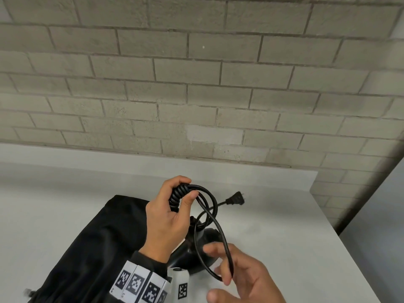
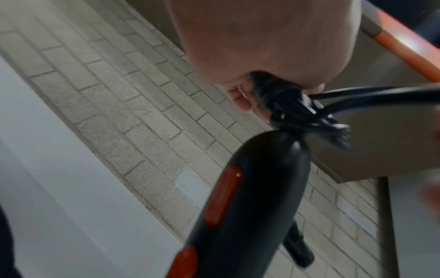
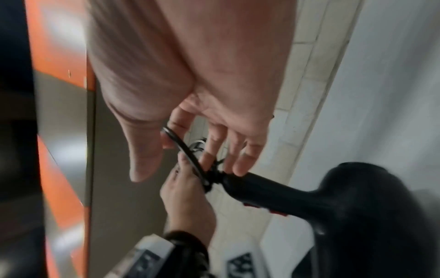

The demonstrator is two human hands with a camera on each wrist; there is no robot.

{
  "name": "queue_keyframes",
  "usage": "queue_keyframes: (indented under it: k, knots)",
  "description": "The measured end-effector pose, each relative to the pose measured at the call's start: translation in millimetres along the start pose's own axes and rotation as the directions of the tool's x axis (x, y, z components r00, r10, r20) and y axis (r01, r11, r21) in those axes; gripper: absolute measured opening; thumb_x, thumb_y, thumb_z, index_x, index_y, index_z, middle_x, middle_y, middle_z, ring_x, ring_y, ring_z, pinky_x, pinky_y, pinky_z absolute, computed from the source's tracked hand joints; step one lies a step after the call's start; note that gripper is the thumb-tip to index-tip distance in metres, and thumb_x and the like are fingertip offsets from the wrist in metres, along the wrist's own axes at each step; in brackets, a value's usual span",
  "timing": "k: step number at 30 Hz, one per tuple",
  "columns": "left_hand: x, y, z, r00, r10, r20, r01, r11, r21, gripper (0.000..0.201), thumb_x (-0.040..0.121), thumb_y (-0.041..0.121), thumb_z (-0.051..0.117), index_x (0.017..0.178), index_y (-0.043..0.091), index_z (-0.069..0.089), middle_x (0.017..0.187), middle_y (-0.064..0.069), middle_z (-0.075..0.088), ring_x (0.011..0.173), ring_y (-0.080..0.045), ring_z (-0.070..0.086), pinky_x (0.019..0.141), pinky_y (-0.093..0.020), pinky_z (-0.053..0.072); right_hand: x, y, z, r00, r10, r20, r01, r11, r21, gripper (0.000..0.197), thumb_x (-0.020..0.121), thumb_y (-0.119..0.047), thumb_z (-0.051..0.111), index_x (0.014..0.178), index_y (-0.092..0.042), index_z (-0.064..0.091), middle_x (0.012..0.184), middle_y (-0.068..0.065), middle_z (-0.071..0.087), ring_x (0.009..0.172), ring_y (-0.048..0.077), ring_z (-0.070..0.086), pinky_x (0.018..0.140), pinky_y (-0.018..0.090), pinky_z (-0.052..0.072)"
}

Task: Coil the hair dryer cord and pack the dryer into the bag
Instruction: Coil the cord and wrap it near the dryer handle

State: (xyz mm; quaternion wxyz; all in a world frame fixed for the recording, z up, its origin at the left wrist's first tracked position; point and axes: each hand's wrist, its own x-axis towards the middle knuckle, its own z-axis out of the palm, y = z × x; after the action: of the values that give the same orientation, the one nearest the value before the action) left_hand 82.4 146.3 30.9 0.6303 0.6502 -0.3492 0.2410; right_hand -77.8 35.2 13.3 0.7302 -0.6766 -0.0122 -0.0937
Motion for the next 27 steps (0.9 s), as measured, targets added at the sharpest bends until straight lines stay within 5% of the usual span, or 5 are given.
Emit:
queue_keyframes:
  k: [3,7,13,19,27]
  knots:
    - [-2,4,1,0.998,0.035,0.043,-0.035,0.999,-0.005,0.031,0.092,0.05,0.059,0.11,0.025,0.059,0.082,0.018,0.063,0.067,0.008,0.059,0.065,-0.003,0.042,-5,17,1,0.997,-0.057,-0.043,0.059,0.998,0.038,0.02,0.07,-0.024,0.086,0.068,-0.028,0.066,0.109,0.005,0.073,0.121,0.022,0.06,0.097,0.025,0.047]
    - [-3,1,1,0.999,0.021,0.034,-0.021,1.0,-0.001,0.028,0.091,0.047,0.061,0.111,0.028,0.059,0.083,0.018,0.063,0.067,0.006,0.06,0.064,-0.004,0.043,-6,25,-1,0.998,-0.004,-0.068,0.022,0.964,0.264,0.023,0.073,-0.02,0.084,0.071,-0.021,0.061,0.082,0.028,0.071,0.097,0.041,0.069,0.088,0.038,0.054]
    - [1,-4,0,1.0,0.004,0.014,-0.004,1.0,0.001,0.023,0.088,0.035,0.062,0.109,0.029,0.058,0.086,0.024,0.064,0.069,0.003,0.063,0.065,-0.004,0.044,-17,34,-18,0.994,0.096,-0.058,-0.064,0.909,0.412,0.033,0.071,-0.034,0.085,0.091,-0.014,0.068,0.051,0.007,0.05,0.042,0.016,0.046,0.049,0.024,0.041]
    - [1,-3,0,1.0,-0.005,0.025,0.005,1.0,0.009,0.022,0.088,0.037,0.06,0.11,0.035,0.057,0.085,0.026,0.063,0.066,0.004,0.06,0.063,-0.003,0.042,-32,37,-28,0.956,0.166,-0.24,-0.022,0.86,0.509,0.053,0.052,-0.039,0.095,0.07,0.001,0.065,0.048,0.001,0.029,0.043,0.008,0.026,0.042,0.022,0.023]
    - [1,0,0,0.998,0.02,0.065,-0.02,1.0,-0.004,0.023,0.09,0.042,0.061,0.11,0.03,0.058,0.084,0.026,0.062,0.065,0.007,0.058,0.063,-0.002,0.041,-32,-14,-42,0.922,0.031,-0.385,-0.027,1.0,0.014,0.067,0.044,-0.066,0.085,0.078,-0.009,0.071,0.05,0.01,0.044,0.042,0.023,0.04,0.043,0.026,0.036]
